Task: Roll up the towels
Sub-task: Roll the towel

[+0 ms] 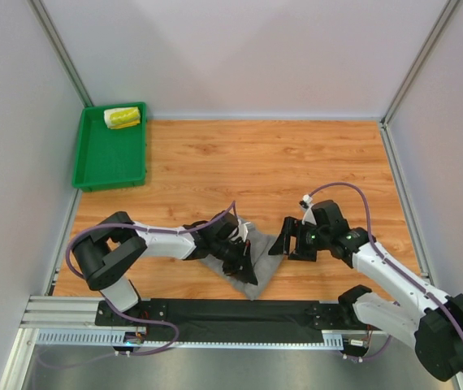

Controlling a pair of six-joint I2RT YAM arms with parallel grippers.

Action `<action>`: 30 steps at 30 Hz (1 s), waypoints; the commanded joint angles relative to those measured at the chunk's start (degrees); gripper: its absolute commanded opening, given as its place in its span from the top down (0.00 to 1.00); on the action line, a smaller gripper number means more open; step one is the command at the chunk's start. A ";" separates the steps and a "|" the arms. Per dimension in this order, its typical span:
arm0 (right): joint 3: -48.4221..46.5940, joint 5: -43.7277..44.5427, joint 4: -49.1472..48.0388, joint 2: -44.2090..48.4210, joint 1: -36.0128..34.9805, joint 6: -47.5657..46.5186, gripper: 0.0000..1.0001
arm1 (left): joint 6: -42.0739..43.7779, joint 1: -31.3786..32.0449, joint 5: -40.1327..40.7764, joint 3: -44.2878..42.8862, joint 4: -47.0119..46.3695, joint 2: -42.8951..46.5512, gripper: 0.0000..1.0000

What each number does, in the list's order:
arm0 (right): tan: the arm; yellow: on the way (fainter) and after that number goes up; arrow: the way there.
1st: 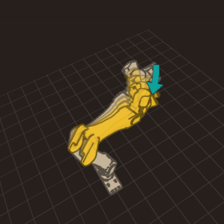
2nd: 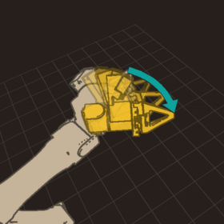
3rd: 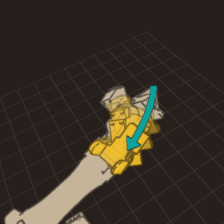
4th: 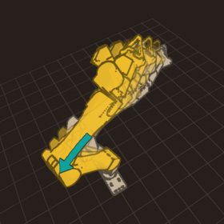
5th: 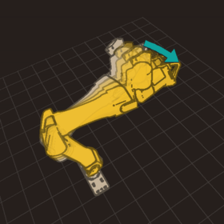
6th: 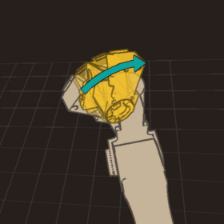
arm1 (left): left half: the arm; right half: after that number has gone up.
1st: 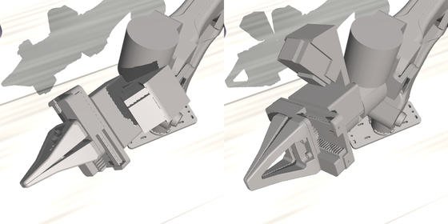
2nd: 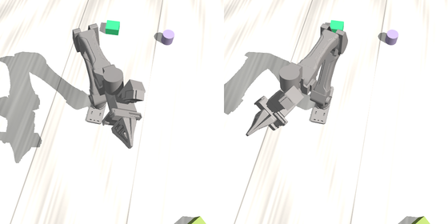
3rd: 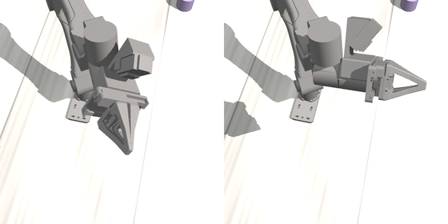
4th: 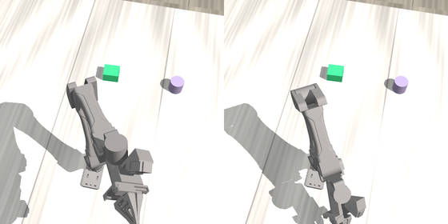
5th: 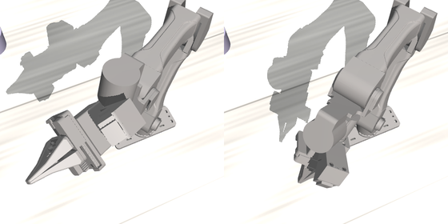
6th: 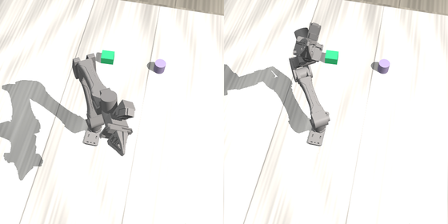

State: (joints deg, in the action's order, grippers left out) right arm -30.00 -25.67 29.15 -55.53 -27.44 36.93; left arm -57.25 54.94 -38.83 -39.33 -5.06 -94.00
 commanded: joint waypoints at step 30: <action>3.47 2.81 -11.67 -12.49 -1.21 1.84 0.85 | 7.74 -3.53 0.57 -6.09 9.22 -3.83 0.74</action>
State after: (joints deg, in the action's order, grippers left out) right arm -23.46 -27.79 12.80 -66.83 -28.56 40.99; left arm -59.31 50.50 -48.25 -40.66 -10.66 -101.30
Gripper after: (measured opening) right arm 0.239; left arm 0.224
